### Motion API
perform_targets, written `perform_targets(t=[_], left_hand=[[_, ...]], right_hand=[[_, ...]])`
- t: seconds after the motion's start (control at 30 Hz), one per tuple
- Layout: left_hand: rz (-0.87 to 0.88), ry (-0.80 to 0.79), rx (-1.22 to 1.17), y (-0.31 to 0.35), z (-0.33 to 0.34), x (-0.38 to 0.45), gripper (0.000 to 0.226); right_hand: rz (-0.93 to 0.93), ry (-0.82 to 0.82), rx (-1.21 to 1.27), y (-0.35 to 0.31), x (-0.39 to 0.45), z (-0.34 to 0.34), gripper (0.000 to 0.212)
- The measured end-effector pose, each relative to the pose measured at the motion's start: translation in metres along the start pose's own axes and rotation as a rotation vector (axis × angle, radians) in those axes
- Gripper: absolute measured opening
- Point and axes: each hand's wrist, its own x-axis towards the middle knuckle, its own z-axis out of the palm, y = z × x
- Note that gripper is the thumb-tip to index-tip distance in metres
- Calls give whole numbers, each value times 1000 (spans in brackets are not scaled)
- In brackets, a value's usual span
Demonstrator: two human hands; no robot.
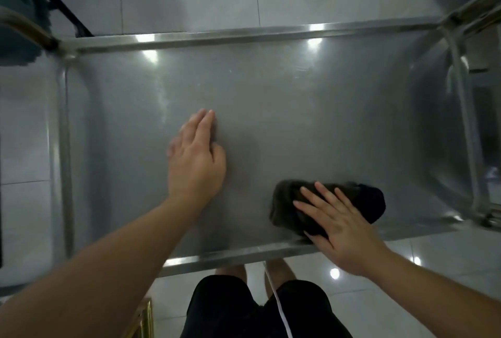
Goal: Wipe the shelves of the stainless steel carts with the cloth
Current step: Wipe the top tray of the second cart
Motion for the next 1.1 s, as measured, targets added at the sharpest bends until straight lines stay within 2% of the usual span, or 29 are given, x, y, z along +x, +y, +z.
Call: perform_targets(t=[0.17, 0.37, 0.47, 0.57, 0.7, 0.83, 0.9, 1.0, 1.1], left_hand=[[44, 56, 221, -75, -32, -6, 65], [95, 88, 241, -90, -20, -5, 64], [102, 100, 236, -92, -19, -5, 64], [106, 105, 242, -92, -18, -5, 64], [107, 114, 256, -91, -17, -4, 64], [113, 114, 258, -94, -14, -5, 66], [116, 122, 265, -96, -12, -5, 66], [120, 136, 278, -98, -9, -4, 65], [129, 138, 288, -99, -8, -4, 65]], right_hand=[[-44, 88, -3, 20, 117, -50, 60], [218, 269, 88, 35, 290, -122, 61], [303, 312, 58, 30, 329, -130, 62], [261, 306, 76, 18, 309, -118, 63], [104, 268, 79, -28, 196, -57, 59], [-65, 9, 41, -84, 47, 19, 83], [-143, -66, 7, -95, 7, 40, 91], [-252, -106, -49, -81, 19, 32, 86], [-318, -40, -87, -51, 80, 0, 77]])
